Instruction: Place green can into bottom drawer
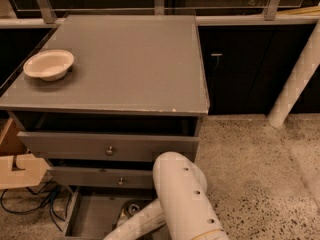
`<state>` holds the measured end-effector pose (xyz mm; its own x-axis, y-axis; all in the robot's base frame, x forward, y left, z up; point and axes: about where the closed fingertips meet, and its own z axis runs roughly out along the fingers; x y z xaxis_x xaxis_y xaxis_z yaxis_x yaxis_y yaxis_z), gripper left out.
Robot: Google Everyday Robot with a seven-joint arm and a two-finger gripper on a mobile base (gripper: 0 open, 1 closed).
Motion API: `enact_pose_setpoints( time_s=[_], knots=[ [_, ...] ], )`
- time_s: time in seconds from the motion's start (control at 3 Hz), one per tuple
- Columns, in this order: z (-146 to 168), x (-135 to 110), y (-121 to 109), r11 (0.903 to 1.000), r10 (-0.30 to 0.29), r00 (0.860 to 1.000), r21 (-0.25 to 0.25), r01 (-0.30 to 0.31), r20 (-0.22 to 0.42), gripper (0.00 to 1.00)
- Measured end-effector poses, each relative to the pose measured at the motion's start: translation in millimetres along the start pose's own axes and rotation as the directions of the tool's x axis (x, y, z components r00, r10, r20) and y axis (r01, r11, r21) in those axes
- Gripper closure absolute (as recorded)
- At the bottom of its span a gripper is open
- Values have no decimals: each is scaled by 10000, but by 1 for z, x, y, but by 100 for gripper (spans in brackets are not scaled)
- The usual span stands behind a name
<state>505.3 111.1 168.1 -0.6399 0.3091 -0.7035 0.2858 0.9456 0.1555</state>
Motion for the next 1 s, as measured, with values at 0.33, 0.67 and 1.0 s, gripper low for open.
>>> enact_pose_setpoints(
  time_s=[0.33, 0.67, 1.0],
  knots=[
    [-8, 3, -8, 9998, 114, 9999, 174, -112, -83, 100],
    [-32, 6, -20, 9977, 626, 9971, 280, -614, -423, 100],
    [-46, 2, -17, 9934, 862, 9960, 734, -878, 242, 100]
  ],
)
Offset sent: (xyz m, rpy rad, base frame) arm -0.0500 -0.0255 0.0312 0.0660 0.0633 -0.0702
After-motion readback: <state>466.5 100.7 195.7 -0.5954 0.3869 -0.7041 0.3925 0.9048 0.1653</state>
